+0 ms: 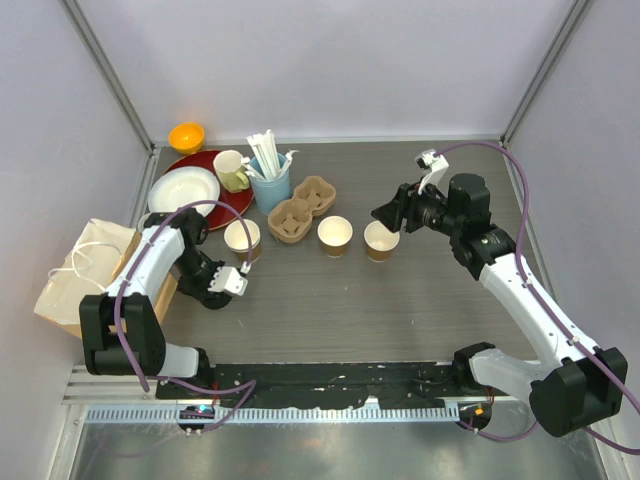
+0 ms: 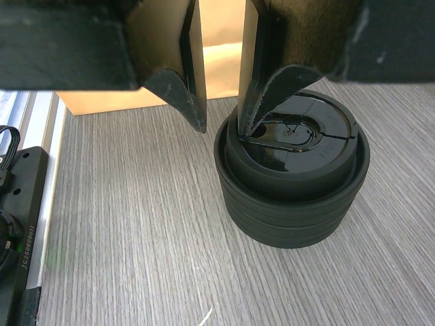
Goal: Pack the takeout coffee
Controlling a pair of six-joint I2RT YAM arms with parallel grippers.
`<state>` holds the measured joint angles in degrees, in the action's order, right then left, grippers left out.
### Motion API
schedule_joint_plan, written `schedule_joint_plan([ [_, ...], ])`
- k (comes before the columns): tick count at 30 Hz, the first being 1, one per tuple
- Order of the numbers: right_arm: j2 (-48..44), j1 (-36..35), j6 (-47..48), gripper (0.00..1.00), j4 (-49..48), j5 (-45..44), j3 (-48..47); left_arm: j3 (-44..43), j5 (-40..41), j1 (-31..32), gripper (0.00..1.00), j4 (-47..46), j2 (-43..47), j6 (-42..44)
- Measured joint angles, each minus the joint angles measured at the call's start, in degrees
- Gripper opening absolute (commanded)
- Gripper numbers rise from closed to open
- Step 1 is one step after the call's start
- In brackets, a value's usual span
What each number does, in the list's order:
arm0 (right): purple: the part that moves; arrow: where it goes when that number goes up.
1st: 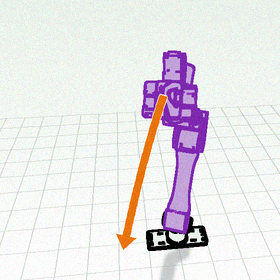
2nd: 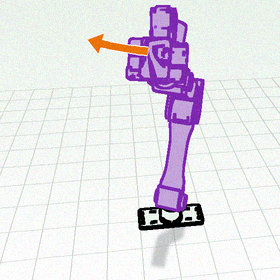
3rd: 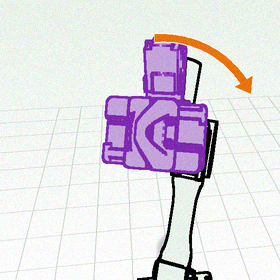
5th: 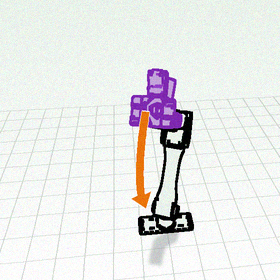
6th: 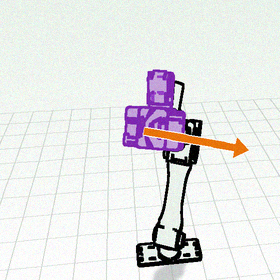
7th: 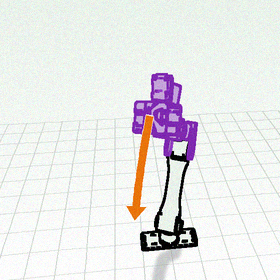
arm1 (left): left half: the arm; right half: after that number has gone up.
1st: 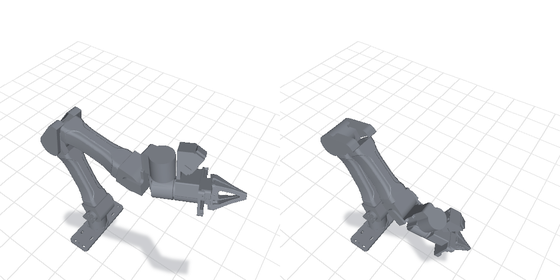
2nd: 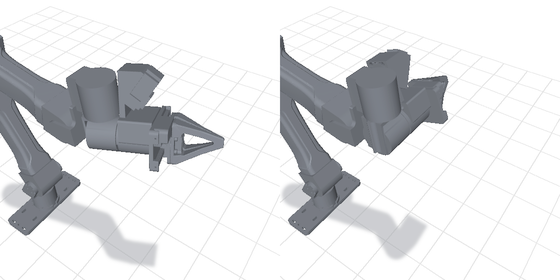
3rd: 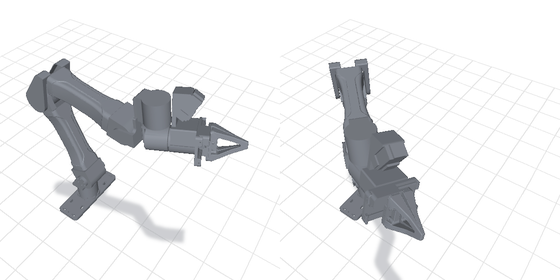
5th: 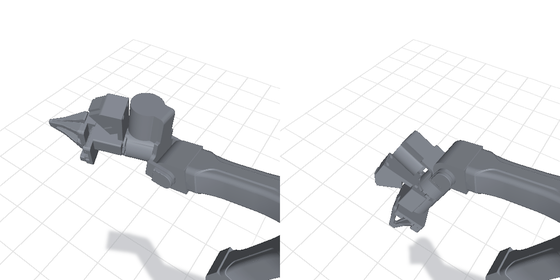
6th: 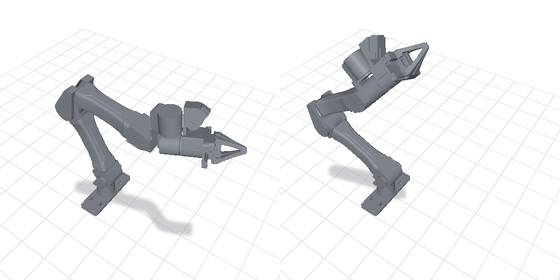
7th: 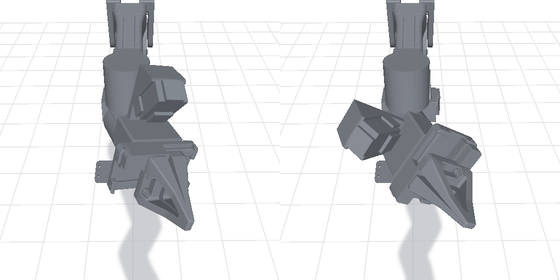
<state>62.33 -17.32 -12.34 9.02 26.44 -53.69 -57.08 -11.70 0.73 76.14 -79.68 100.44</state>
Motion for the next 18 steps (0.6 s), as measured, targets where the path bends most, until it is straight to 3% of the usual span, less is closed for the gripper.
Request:
schedule_joint_plan([
  [18,-0.07,-1.7,1.55,0.56,-0.39,2.86,0.0,0.0,0.37,0.0,0.1,0.02,-0.09,-2.16],
])
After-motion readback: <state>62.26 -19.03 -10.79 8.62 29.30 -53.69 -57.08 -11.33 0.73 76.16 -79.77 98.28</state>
